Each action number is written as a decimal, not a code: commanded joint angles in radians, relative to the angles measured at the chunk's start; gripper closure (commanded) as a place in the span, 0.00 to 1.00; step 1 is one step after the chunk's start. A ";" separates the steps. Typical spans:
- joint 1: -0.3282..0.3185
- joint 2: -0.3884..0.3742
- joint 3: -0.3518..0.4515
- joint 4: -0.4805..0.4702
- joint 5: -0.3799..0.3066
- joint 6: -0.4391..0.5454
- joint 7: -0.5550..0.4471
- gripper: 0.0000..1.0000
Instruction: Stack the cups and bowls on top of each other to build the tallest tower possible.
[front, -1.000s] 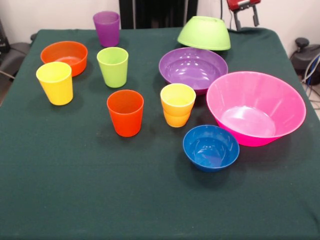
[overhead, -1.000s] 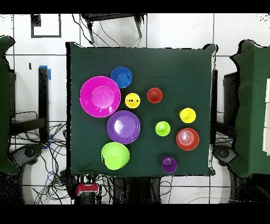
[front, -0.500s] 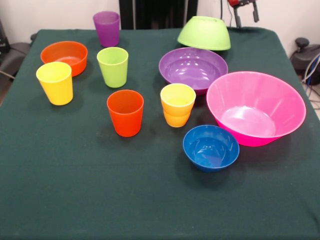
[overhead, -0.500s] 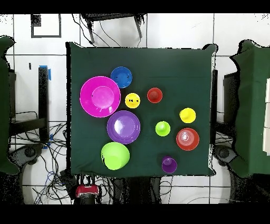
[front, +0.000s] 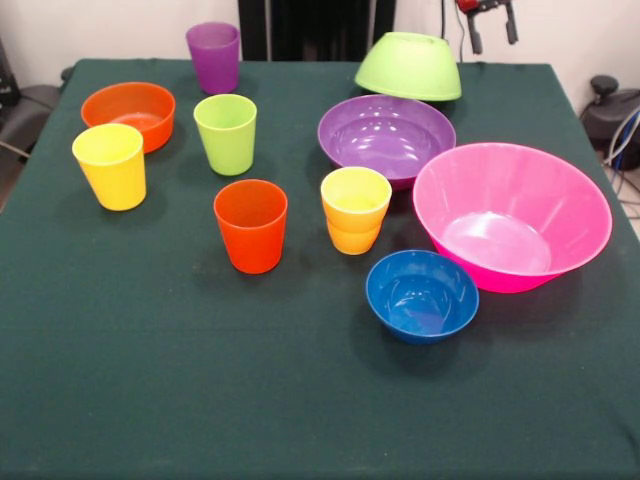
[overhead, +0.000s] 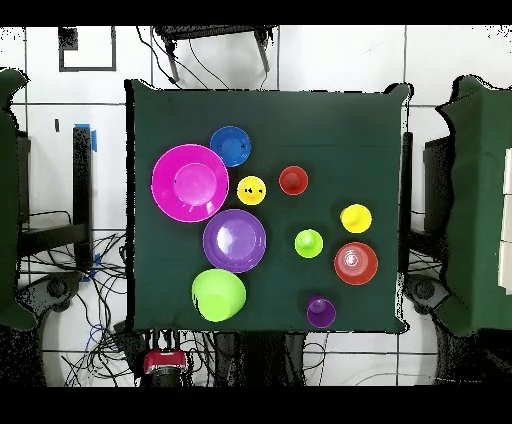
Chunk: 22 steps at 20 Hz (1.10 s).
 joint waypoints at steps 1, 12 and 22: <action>0.014 0.230 0.158 0.203 -0.062 0.294 0.053 0.00; 0.038 0.295 0.151 0.208 -0.052 0.231 0.041 0.00; 0.032 0.324 0.143 0.220 -0.065 0.188 0.028 0.00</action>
